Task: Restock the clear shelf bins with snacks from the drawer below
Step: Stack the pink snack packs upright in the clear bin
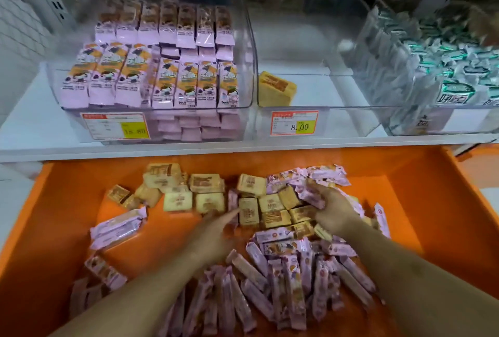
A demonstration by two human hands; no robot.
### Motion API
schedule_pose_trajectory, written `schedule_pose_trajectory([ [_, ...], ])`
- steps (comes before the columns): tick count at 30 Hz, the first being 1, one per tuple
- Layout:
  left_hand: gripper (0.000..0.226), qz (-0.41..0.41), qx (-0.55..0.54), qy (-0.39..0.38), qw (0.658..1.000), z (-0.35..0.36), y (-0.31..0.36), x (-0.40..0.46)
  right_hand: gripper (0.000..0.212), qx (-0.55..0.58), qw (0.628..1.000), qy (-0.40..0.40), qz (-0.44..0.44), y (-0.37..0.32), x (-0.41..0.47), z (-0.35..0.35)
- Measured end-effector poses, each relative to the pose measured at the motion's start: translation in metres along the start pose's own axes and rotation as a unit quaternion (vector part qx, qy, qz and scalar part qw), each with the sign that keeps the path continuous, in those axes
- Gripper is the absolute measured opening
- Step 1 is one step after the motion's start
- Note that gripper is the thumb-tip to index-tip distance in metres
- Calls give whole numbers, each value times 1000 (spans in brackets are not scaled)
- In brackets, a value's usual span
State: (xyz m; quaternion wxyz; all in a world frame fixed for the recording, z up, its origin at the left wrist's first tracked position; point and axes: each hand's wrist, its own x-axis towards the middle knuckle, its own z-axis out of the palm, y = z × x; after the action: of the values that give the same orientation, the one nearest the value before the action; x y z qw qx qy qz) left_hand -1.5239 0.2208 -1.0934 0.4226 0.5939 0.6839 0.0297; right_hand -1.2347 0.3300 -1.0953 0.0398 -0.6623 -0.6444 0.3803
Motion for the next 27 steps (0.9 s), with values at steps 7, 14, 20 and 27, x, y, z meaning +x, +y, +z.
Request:
schedule_pose_trajectory([
  [7, 76, -45, -70, -5, 997, 30, -13, 50, 77, -132, 990, 48, 17, 22, 29, 23],
  [14, 75, -1, -82, 3, 997, 52, -24, 49, 49, -198, 978, 59, 39, 15, 27, 29],
  [20, 83, 22, -17, -45, 999, 54, -39, 36, 36, -203, 977, 52, 47, 22, 25, 30],
  [27, 61, 45, 47, -23, 998, 45, -52, 23, 36, -208, 976, 56, 36, 12, 18, 31],
])
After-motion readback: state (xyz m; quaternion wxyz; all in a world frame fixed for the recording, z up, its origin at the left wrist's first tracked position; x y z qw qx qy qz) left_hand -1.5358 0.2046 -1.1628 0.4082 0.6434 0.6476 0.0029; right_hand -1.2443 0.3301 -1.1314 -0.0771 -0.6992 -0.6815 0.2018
